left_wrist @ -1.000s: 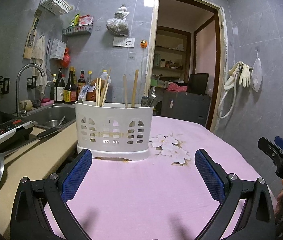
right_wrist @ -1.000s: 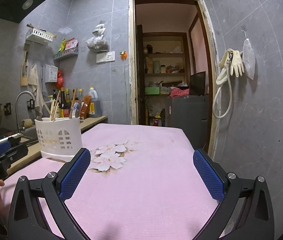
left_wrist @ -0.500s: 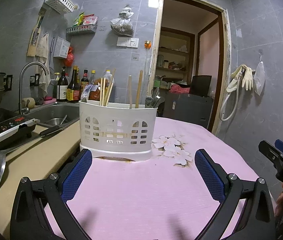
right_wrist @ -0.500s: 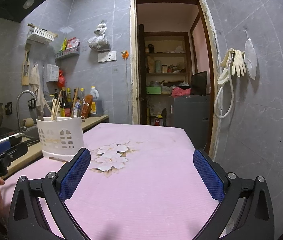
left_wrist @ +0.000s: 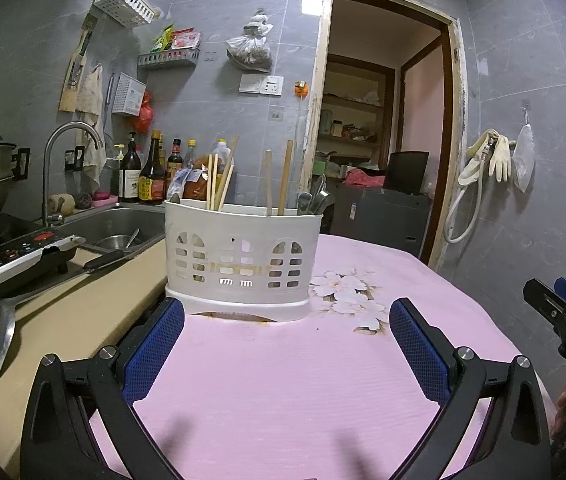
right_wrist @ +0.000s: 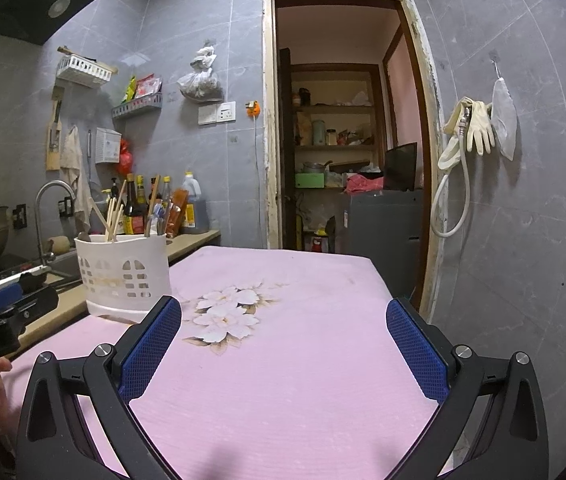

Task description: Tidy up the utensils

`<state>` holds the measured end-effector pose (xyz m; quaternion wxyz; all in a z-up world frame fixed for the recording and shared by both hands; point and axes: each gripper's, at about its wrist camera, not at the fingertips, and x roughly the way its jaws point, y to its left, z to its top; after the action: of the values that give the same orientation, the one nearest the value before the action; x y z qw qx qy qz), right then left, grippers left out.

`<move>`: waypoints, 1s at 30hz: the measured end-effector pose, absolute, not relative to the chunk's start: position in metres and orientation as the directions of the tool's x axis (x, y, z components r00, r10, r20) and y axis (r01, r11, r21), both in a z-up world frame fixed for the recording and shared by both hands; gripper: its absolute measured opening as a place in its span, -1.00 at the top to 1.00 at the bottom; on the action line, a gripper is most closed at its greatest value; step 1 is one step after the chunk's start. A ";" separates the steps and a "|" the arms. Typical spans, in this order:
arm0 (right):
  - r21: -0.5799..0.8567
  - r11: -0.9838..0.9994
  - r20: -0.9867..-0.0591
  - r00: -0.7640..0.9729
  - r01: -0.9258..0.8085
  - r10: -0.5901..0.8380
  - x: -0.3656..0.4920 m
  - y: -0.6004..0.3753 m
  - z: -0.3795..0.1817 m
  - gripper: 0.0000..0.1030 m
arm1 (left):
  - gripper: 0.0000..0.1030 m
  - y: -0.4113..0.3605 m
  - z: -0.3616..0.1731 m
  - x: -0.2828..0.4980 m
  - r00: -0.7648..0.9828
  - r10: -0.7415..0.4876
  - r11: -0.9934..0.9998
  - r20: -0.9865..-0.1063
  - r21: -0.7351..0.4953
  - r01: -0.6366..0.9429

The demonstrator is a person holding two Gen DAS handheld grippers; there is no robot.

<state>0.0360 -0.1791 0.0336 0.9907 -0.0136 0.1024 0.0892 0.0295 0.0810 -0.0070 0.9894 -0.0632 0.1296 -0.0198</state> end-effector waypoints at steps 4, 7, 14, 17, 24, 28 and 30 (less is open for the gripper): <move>-0.010 0.984 -0.203 0.964 -0.179 0.173 0.036 -0.179 0.034 -1.00 | -0.95 0.081 -0.007 0.029 0.966 -0.055 0.991 -0.254 -0.129 0.023; -0.009 0.984 -0.201 0.964 -0.177 0.171 0.036 -0.178 0.035 -1.00 | -0.95 0.081 -0.007 0.028 0.966 -0.047 0.992 -0.253 -0.126 0.016; -0.007 0.984 -0.198 0.965 -0.178 0.173 0.037 -0.178 0.037 -1.00 | -0.95 0.081 -0.007 0.026 0.968 -0.039 0.991 -0.250 -0.133 0.006; -0.006 0.984 -0.198 0.964 -0.181 0.176 0.037 -0.179 0.038 -1.00 | -0.95 0.080 -0.007 0.025 0.968 -0.037 0.991 -0.248 -0.133 0.003; -0.006 0.984 -0.199 0.964 -0.180 0.176 0.037 -0.179 0.038 -1.00 | -0.95 0.080 -0.007 0.025 0.967 -0.036 0.991 -0.250 -0.133 0.002; -0.006 0.984 -0.198 0.964 -0.180 0.175 0.037 -0.179 0.038 -1.00 | -0.95 0.079 -0.006 0.025 0.968 -0.033 0.991 -0.250 -0.133 -0.001; -0.007 0.984 -0.198 0.965 -0.180 0.175 0.037 -0.179 0.038 -1.00 | -0.95 0.078 -0.005 0.024 0.968 -0.032 0.991 -0.250 -0.133 -0.002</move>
<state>0.0370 -0.1786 0.0381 0.9910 -0.0124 0.0987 0.0894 0.0242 0.0779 -0.0055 0.9897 -0.0665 0.1267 -0.0075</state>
